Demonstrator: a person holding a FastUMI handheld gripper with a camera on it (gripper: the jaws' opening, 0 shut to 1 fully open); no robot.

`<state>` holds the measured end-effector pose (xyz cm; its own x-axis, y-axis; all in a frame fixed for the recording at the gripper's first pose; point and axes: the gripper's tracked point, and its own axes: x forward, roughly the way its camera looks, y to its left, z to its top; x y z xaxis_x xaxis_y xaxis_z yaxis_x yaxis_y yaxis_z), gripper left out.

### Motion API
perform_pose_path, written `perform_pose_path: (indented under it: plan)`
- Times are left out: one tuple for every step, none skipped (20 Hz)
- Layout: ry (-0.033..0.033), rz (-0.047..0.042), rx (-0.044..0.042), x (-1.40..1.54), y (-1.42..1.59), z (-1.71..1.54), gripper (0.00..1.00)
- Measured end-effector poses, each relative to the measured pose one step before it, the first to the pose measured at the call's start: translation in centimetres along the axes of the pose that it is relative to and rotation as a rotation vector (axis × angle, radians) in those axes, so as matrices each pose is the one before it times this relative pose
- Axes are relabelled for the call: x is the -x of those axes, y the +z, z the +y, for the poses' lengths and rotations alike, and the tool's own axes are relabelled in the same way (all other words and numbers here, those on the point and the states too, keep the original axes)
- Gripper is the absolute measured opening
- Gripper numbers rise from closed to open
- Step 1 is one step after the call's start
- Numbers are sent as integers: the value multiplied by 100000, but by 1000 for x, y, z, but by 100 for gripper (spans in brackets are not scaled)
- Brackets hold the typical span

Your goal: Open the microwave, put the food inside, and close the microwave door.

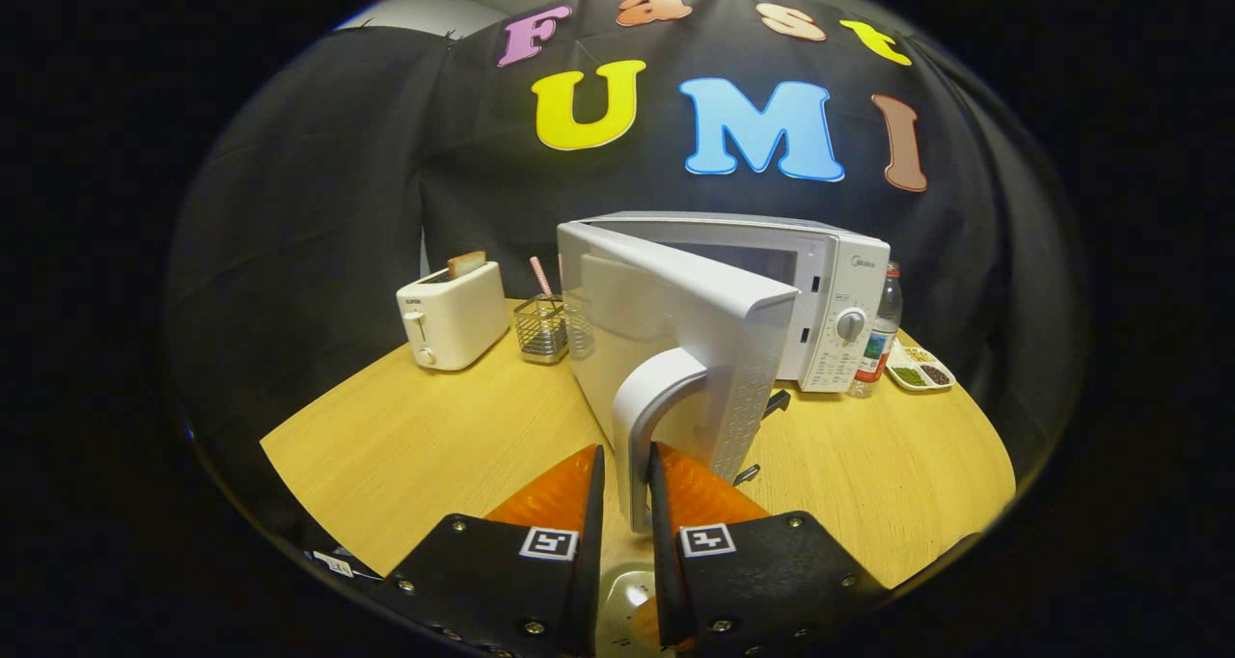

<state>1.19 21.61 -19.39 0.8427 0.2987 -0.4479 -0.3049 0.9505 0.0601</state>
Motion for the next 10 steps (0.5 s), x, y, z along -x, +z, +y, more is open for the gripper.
perform_pose_path:
  plan:
    - [568,-10,685,181,-126,751,24]
    - [624,10,660,154,-66,673,25]
    - [743,61,554,136,-13,705,25]
    - [869,72,328,189,-202,764,25]
    - [988,114,404,32,31,802,24]
    - [1108,105,619,51,-99,772,24]
    - [1089,202,528,29,-45,763,24]
    - [1057,190,331,58,-85,695,24]
    - [1043,232,-54,-7,53,677,24]
    - [1049,242,-266,-95,-30,668,24]
